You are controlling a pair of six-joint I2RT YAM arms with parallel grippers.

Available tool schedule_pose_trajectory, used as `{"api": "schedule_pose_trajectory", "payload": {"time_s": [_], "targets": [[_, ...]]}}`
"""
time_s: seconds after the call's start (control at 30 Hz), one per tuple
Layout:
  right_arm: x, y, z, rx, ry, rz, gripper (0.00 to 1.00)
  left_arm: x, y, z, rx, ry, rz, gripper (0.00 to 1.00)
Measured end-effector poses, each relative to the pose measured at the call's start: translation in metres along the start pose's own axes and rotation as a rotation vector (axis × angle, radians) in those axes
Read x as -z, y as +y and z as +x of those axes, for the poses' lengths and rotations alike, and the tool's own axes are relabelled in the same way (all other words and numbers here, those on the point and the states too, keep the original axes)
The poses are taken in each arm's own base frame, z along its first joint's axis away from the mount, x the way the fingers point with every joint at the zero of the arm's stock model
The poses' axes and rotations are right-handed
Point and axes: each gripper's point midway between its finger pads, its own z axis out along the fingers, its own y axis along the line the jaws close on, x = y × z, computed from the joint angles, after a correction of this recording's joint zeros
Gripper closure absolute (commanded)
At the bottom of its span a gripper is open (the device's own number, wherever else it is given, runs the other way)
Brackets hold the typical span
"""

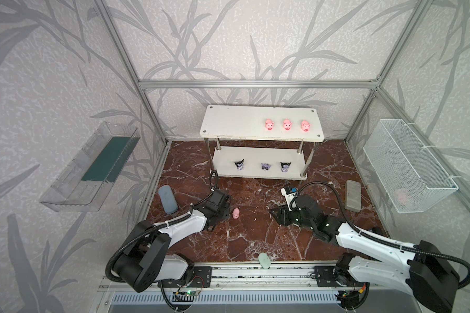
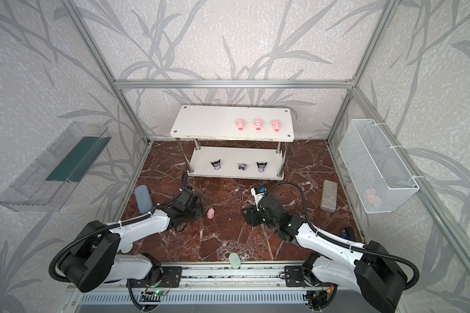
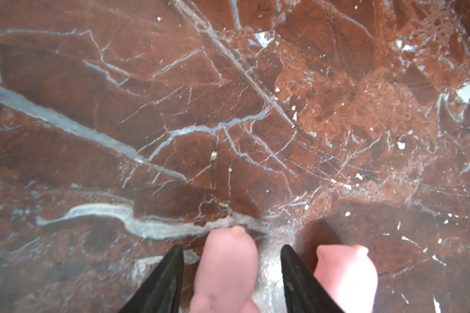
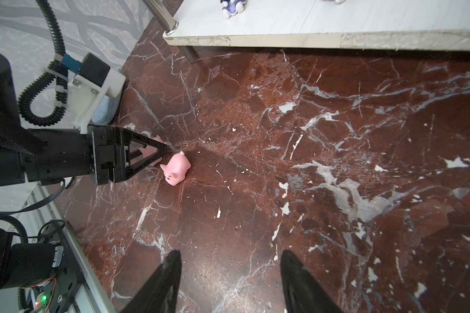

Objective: Place and organize the plastic toys onto the shelf
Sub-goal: 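Close the left gripper on the pink pig between its fingers, then lift the pink pig with the left gripper and carry it over the top shelf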

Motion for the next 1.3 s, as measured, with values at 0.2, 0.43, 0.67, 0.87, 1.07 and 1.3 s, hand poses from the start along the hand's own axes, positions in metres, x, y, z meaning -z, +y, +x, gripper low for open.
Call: {"api": "schedule_pose_trajectory", "payload": {"time_s": [0.2,0.43,0.67,0.87,1.07,1.3], "targets": [[-0.003,-0.002,0.003,-0.004,0.013,0.002,0.41,-0.001,0.002,0.005,0.0,0.008,-0.009,0.49],[-0.006,-0.003,0.004,-0.012,0.016,0.004,0.41,-0.001,0.0,0.006,-0.004,0.009,-0.005,0.58],[-0.009,-0.006,0.007,-0.024,0.03,0.014,0.42,-0.004,-0.002,0.004,-0.007,0.006,-0.012,0.68],[-0.012,-0.009,0.01,-0.03,0.039,0.023,0.42,-0.001,-0.003,0.003,-0.007,0.016,-0.015,0.7],[-0.015,-0.012,0.013,-0.036,0.053,0.031,0.42,0.026,-0.017,-0.02,-0.001,-0.01,0.019,0.7],[-0.017,-0.014,0.015,-0.039,0.063,0.036,0.43,0.104,-0.051,-0.079,0.014,-0.114,0.125,0.7]]}}
